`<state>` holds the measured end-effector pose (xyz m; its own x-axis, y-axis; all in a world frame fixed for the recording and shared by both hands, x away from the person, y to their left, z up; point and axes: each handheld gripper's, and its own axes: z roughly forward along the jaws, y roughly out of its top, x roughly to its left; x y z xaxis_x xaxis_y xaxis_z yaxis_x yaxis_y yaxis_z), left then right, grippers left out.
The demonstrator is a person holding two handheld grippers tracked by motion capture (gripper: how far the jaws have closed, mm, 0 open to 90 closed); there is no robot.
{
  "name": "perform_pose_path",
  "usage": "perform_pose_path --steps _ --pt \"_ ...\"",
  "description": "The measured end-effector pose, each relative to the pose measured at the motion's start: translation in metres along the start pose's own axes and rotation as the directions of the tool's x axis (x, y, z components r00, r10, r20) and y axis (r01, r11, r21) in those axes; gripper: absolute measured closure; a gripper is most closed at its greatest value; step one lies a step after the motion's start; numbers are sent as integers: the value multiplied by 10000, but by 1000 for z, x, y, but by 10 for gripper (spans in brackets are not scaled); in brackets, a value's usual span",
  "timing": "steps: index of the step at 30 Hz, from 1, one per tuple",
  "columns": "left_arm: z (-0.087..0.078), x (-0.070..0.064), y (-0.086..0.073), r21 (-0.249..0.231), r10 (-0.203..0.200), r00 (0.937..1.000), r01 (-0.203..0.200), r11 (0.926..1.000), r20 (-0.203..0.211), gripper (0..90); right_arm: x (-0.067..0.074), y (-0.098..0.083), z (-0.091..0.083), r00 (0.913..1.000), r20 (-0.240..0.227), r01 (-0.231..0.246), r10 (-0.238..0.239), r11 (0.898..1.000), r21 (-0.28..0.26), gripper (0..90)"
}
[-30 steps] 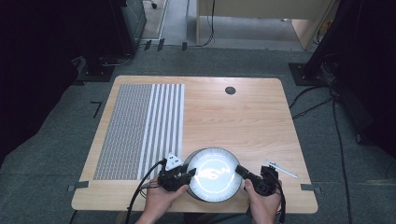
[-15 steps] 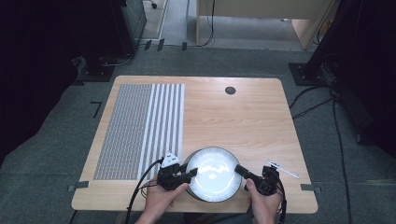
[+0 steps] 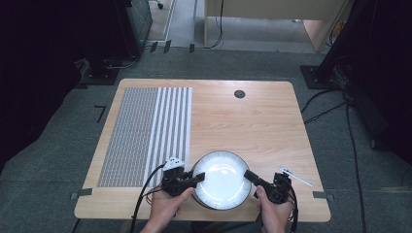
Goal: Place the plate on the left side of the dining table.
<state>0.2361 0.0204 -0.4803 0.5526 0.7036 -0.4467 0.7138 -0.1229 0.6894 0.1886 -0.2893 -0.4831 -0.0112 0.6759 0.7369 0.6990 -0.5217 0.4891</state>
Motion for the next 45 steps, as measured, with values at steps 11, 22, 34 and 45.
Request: perform_pose_path --steps 11,22,34,45 --pt "-22 15 15 -382 -276 9981 255 9989 -558 688 23 1 18 9999 -131 32 -33 10000 -15 848" --pt "-37 40 27 -774 -775 9935 710 9945 -837 692 53 9 46 9998 -47 210 -210 9997 134 847" --pt "-68 75 46 -1330 -1128 9812 922 9868 -1566 699 89 15 90 9991 -305 303 -288 9983 497 849" --pt "-89 108 58 -1747 -1544 9681 1203 9773 -1971 707 123 18 129 9954 -515 842 -810 9944 632 849"
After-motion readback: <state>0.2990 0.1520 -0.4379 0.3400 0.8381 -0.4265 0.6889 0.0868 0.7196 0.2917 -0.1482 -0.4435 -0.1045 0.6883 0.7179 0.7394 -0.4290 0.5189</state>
